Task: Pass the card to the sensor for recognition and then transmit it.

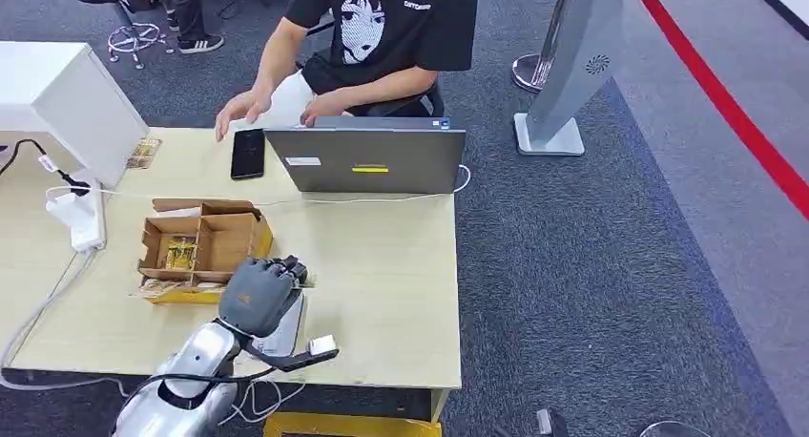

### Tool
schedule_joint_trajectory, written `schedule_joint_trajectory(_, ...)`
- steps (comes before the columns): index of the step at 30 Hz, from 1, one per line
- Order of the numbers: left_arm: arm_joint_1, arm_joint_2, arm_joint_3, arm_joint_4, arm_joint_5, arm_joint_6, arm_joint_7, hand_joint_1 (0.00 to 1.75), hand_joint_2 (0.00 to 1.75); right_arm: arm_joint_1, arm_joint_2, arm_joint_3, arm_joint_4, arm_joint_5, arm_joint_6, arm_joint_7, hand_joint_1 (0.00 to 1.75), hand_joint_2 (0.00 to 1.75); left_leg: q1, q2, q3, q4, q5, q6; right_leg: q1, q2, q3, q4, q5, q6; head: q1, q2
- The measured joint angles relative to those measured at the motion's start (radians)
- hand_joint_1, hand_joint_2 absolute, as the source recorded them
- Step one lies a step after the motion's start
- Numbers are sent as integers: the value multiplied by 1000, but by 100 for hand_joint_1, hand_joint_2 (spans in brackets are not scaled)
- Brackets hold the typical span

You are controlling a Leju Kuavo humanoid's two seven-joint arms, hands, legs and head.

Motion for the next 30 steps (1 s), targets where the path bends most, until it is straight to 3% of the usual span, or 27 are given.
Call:
schedule_joint_trajectory(11, -89, 29, 116, -61, -19, 58, -16, 175, 175, -7, 8, 16, 0, 19, 13, 10, 0, 175, 0, 0, 0, 0, 1, 0, 0, 0, 0, 1, 0, 0, 0, 0)
schedule_joint_trajectory(26, -103, 53, 246, -61, 41, 87, -46, 175, 175, -7, 8, 18, 0, 16, 17, 9, 0, 175, 0, 0, 0, 0, 1, 0, 0, 0, 0, 1, 0, 0, 0, 0)
schedule_joint_trajectory(27, -103, 53, 249, -61, 43, 87, -47, 166, 175, -6, 8, 18, 0, 16, 17, 9, 0, 175, 0, 0, 0, 0, 1, 0, 0, 0, 0, 1, 0, 0, 0, 0)
schedule_joint_trajectory(29, -103, 52, 258, -61, 48, 87, -55, 0, 175, -7, 8, 18, 0, 12, 15, 9, 0, 175, 0, 0, 0, 0, 1, 0, 0, 0, 0, 1, 0, 0, 0, 0)
schedule_joint_trajectory(30, -103, 52, 264, -61, 51, 87, -57, 0, 175, -7, 8, 18, 0, 10, 13, 9, 0, 175, 0, 0, 0, 0, 1, 0, 0, 0, 0, 1, 0, 0, 0, 0)
